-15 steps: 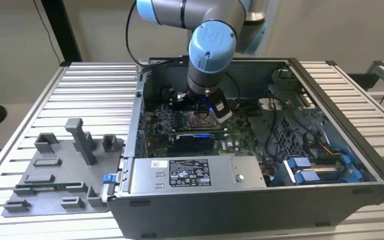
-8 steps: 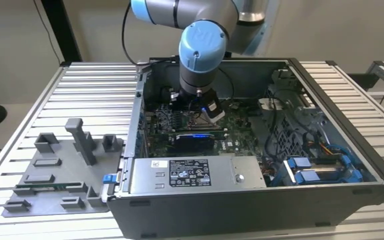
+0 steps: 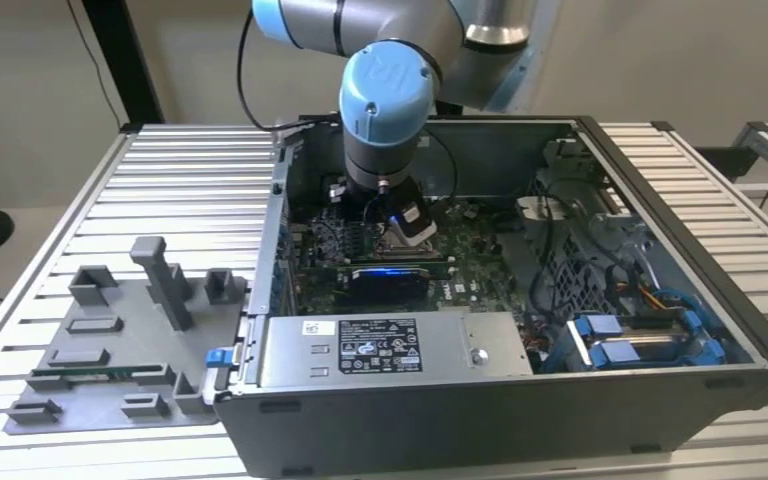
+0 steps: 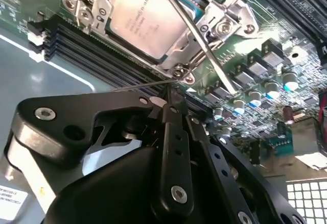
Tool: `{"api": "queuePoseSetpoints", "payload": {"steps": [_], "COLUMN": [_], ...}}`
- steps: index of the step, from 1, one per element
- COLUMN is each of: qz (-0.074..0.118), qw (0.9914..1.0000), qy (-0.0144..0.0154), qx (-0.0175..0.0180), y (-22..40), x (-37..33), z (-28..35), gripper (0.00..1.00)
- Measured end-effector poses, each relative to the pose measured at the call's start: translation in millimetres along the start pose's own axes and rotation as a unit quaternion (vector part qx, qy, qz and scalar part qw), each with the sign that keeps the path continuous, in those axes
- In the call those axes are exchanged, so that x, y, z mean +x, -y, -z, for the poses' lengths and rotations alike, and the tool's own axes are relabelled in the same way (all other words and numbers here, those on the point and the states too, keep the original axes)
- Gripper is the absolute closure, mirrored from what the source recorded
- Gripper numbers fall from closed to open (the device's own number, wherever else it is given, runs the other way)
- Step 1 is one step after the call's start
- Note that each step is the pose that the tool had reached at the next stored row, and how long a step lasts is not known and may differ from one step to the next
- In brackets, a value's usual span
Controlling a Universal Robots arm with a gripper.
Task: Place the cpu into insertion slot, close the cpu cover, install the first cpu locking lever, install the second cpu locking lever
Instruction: 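Install the first cpu locking lever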
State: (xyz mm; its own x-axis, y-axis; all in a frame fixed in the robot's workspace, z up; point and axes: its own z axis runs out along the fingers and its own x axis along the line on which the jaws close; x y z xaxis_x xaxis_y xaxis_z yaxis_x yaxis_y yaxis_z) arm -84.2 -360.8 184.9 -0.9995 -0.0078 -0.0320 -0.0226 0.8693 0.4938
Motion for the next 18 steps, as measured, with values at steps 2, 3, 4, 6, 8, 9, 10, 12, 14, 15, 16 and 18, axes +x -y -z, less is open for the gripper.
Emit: {"api": "queuePoseSetpoints", "payload": {"steps": [2,3,4,6,8,9,10,12,14,15,16,18], "qz": [0.000,0.000,0.000,0.000,0.000,0.000,0.000,0.000,0.000,0.000,0.000,0.000], "qw": [1.00000,1.00000,1.00000,1.00000,1.00000,1.00000,1.00000,1.00000,1.00000,1.00000,1.00000,1.00000], "qy": [0.0001,0.0000,0.0000,0.0001,0.0000,0.0000,0.0000,0.0000,0.0000,0.0000,-0.0001,-0.0001], "qx": [0.0000,0.0000,-0.0001,-0.0001,-0.0002,-0.0002,-0.0002,-0.0001,-0.0001,-0.0002,-0.0002,-0.0003], "y": [0.1,0.3,0.7,1.4,1.7,1.8,1.9,2.0,2.3,2.4,2.5,2.7], "x": [0.1,0.3,0.3,0.2,-0.2,-0.7,-1.6,-3.6,-5.0,-5.6,-6.1,-7.8], "z": [0.0,0.2,0.4,0.7,0.8,0.8,0.7,0.6,0.6,0.6,0.6,0.3], "gripper": [1.00,1.00,1.00,1.00,1.00,1.00,1.00,1.00,1.00,1.00,1.00,1.00]}}
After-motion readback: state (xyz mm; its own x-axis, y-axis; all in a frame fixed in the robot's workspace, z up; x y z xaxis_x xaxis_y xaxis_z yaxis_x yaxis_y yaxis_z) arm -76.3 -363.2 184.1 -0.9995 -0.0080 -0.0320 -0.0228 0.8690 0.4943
